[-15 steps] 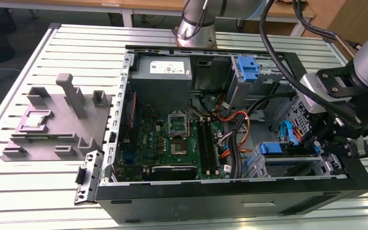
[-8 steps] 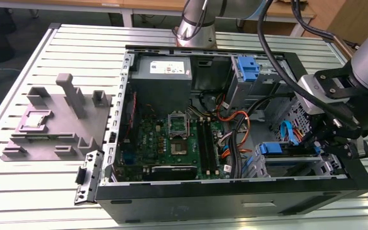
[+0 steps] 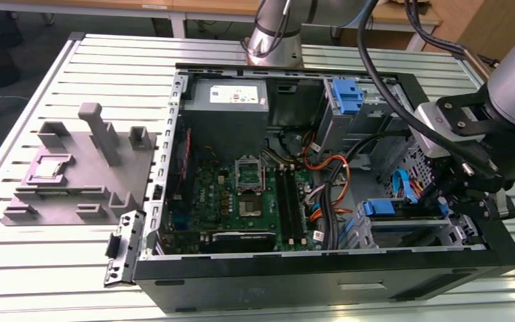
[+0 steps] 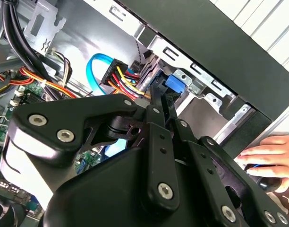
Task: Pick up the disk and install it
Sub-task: 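Insert the second disk wire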
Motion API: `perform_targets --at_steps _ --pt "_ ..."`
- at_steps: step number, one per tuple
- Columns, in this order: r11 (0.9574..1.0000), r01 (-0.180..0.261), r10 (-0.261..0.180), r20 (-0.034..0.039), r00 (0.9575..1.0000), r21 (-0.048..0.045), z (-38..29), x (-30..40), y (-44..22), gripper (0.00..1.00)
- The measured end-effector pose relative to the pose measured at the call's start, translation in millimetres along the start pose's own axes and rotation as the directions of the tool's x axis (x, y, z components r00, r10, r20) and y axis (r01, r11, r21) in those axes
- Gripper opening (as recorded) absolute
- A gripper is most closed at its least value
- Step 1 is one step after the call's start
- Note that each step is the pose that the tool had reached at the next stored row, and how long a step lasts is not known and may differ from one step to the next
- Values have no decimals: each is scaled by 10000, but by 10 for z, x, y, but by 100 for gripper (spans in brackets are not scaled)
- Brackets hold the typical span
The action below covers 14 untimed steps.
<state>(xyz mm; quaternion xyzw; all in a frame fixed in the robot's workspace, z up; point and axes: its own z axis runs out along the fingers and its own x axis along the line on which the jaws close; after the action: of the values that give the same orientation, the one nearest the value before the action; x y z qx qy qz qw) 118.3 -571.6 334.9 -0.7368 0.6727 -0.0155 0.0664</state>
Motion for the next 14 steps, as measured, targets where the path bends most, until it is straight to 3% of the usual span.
perform_targets --at_steps 14 --pt "9999 -103 103 -54 9999 47 14 -19 16 16"
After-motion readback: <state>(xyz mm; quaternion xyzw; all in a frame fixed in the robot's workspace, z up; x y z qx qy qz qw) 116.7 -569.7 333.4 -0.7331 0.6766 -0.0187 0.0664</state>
